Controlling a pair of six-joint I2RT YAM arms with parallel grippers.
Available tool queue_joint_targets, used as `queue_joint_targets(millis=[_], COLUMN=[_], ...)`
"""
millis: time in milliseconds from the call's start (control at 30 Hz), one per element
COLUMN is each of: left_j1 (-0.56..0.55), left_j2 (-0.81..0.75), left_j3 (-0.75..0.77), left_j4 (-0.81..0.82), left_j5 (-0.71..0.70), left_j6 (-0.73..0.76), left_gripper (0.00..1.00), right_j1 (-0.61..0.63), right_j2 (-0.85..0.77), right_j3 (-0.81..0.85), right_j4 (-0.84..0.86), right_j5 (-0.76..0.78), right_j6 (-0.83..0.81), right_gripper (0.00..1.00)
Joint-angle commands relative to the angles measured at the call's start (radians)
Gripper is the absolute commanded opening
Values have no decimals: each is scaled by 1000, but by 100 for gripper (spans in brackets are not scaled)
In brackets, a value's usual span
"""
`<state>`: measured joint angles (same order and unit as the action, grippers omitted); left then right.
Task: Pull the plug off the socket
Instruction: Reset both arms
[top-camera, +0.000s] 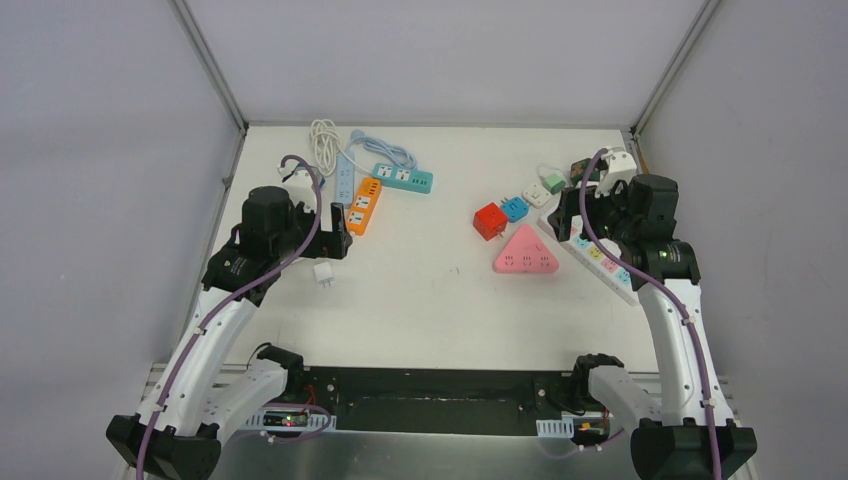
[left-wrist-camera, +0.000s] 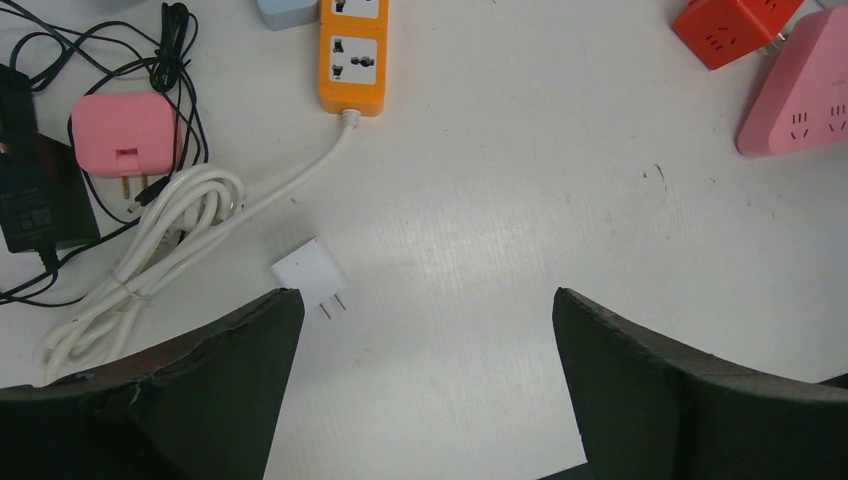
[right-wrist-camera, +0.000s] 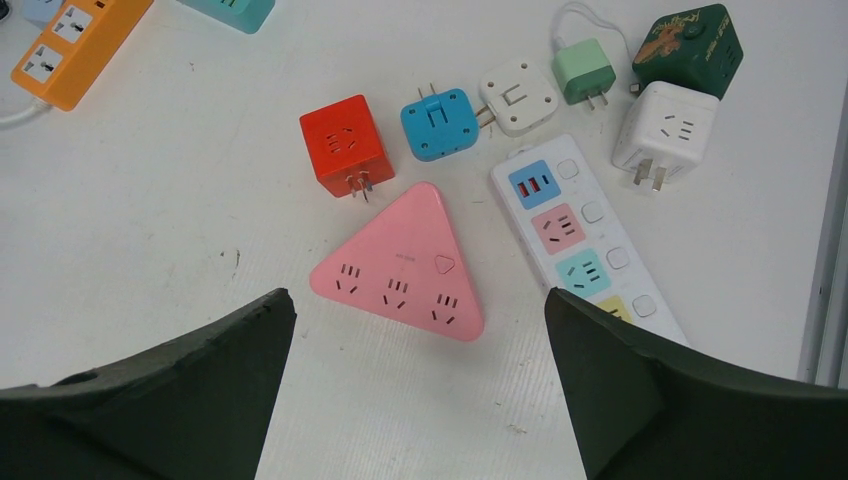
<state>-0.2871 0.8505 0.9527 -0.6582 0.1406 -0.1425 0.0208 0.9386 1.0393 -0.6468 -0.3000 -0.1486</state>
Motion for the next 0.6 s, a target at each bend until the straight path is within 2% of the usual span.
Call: queue_joint_targets(millis=[0,567], left_j1=[3,3], left_j2=[-13,-13], left_j3=[0,0], left_j4=[27,27], left_j5=[15,22], left_j6=[13,12], left_gripper=[99,99], right_j1=[-7,-7], right_j2=[-5,-6], right_j3=[15,18], right_j4=[50,49], right_j5=[5,-30], right_j6=[29,37], right_gripper=[100,100])
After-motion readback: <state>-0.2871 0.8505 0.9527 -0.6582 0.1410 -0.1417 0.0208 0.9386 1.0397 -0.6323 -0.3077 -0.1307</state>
